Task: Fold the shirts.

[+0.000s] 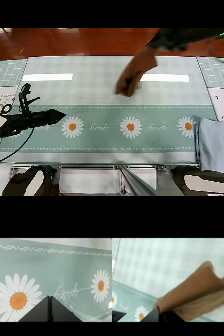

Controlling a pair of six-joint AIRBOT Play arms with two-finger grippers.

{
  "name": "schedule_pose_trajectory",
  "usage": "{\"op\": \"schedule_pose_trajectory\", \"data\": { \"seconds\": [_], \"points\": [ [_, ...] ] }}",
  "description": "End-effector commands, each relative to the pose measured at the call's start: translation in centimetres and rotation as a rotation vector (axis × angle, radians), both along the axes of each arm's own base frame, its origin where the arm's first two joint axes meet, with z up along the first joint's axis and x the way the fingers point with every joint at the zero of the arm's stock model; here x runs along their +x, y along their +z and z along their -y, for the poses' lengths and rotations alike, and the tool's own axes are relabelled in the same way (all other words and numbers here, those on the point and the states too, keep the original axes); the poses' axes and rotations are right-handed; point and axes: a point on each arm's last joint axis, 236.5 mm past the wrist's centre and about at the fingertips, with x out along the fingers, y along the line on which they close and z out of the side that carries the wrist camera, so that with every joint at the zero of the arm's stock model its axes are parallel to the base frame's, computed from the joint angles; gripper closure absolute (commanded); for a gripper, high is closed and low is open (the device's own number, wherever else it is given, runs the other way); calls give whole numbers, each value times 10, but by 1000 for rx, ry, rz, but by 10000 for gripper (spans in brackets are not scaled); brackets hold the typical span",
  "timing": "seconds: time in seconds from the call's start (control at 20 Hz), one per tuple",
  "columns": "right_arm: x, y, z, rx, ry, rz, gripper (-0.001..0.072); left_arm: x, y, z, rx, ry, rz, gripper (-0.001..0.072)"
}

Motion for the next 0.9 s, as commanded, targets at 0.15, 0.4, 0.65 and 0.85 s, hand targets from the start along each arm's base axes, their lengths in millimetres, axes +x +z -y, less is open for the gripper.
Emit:
{"op": "schedule_pose_trajectory", "data": {
  "seconds": [0.15,0.4,0.65,0.85],
  "points": [
    [-35,46,149,-31,-315,1,695,0,11,13,-79,1,0,682],
    [-81,38,246,-38,-542,-109,695,0,11,13,-81,2,1,682],
    [-151,19,314,-176,-776,-260,696,7,12,9,-71,25,21,682],
    [-213,-6,345,-221,-977,-375,695,6,12,9,-59,6,35,682]
  ]
}}
